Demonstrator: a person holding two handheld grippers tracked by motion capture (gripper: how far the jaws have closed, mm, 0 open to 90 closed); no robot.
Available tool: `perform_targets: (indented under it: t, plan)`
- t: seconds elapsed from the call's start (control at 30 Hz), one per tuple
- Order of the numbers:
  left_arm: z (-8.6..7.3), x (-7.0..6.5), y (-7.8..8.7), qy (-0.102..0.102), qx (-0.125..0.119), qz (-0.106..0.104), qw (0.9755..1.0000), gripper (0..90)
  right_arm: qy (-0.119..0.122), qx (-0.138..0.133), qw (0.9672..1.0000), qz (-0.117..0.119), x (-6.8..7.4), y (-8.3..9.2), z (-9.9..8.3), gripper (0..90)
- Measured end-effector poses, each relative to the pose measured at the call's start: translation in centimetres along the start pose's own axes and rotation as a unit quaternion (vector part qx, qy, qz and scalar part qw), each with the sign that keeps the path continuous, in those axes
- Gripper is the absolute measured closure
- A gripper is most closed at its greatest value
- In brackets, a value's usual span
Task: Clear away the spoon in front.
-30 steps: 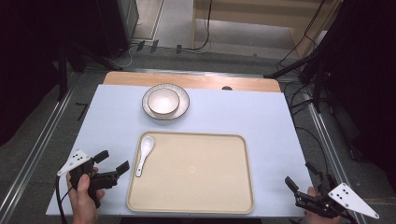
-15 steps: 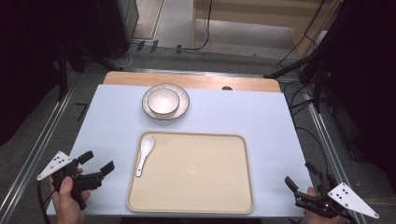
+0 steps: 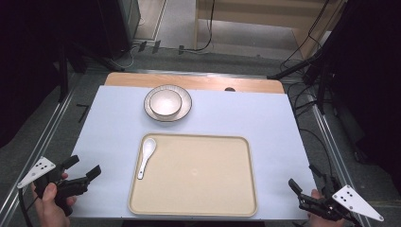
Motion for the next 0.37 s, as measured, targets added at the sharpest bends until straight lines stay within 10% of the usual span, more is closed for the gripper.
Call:
perform_targets:
  t: [0.17, 0.37]
  plan:
    - [-0.4, 1.2, 0.3, -0.007, 0.006, 0.034, 0.9994, 0.0, 0.000, 0.001, 1.0000, 0.001, 0.0, 0.0, 0.0, 12.9]
    - [-0.5, 0.4, -0.4, 0.002, 0.014, 0.016, 0.9998, 0.0, 0.002, -0.001, 1.0000, 0.001, 0.0, -0.1, 0.1, 12.9]
Point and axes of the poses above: each handheld gripper's, and its own axes: y roughly backward along the jaws, z roughly out of its top, x roughly to its left, the point moved 6 cm from there along -y, roughly forward along the jaws, and after that the axes turned 1 degree about -y, right-handed, at the moved point
